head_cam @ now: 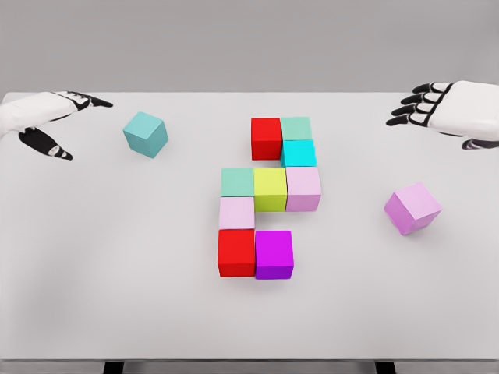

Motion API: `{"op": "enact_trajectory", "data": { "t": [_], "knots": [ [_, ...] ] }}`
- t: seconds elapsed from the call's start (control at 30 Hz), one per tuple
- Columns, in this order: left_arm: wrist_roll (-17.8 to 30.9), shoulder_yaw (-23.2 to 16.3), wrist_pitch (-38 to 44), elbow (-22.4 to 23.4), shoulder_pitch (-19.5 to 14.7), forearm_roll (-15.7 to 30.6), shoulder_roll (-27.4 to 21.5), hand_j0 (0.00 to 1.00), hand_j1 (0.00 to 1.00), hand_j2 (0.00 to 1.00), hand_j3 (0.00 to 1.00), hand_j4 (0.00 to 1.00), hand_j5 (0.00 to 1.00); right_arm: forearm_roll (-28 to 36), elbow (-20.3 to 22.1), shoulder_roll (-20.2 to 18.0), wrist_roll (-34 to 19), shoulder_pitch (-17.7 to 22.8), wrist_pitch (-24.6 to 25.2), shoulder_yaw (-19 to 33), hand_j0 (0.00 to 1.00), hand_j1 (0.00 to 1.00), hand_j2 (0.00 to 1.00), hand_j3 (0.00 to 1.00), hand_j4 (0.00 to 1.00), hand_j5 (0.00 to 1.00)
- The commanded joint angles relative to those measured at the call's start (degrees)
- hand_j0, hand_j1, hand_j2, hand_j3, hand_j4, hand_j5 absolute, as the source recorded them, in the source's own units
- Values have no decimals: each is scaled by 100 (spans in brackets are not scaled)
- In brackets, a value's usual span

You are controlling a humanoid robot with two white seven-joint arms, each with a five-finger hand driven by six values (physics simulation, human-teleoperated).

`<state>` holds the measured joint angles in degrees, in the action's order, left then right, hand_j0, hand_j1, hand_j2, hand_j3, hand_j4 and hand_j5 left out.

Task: Assemble the squares on the desktop into the number 2

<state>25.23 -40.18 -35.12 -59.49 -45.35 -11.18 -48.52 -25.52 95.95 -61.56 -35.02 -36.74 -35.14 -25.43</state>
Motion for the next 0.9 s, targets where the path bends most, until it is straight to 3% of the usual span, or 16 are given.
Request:
{"op": "enact_trajectory", "data": {
  "t": [0.0, 0.17, 0.3, 0.43, 0.87],
  "knots": [
    [-1, 19, 12, 25, 0, 37, 71, 100, 100, 100, 100, 100, 100, 20, 20, -5, 2, 0, 14, -6, 100, 100, 100, 100, 100, 100],
    [8, 19, 12, 34, -70, 20, 98, 100, 100, 100, 100, 100, 100, 38, 20, -32, 2, -79, 14, -348, 100, 100, 100, 100, 100, 100],
    [360, 45, 12, 183, -237, -174, 625, 100, 100, 100, 100, 100, 100, -6, -156, -216, 2, -167, 14, -401, 100, 100, 100, 100, 100, 100],
    [386, 98, 12, 333, -316, -270, 836, 100, 100, 100, 100, 100, 100, -6, -51, -225, 2, -149, 14, -1077, 100, 100, 100, 100, 100, 100],
    [386, 107, 12, 1273, -536, -482, 1451, 100, 100, 100, 100, 100, 100, -6, 64, -234, 2, -141, 14, -1684, 100, 100, 100, 100, 100, 100]
  ]
}}
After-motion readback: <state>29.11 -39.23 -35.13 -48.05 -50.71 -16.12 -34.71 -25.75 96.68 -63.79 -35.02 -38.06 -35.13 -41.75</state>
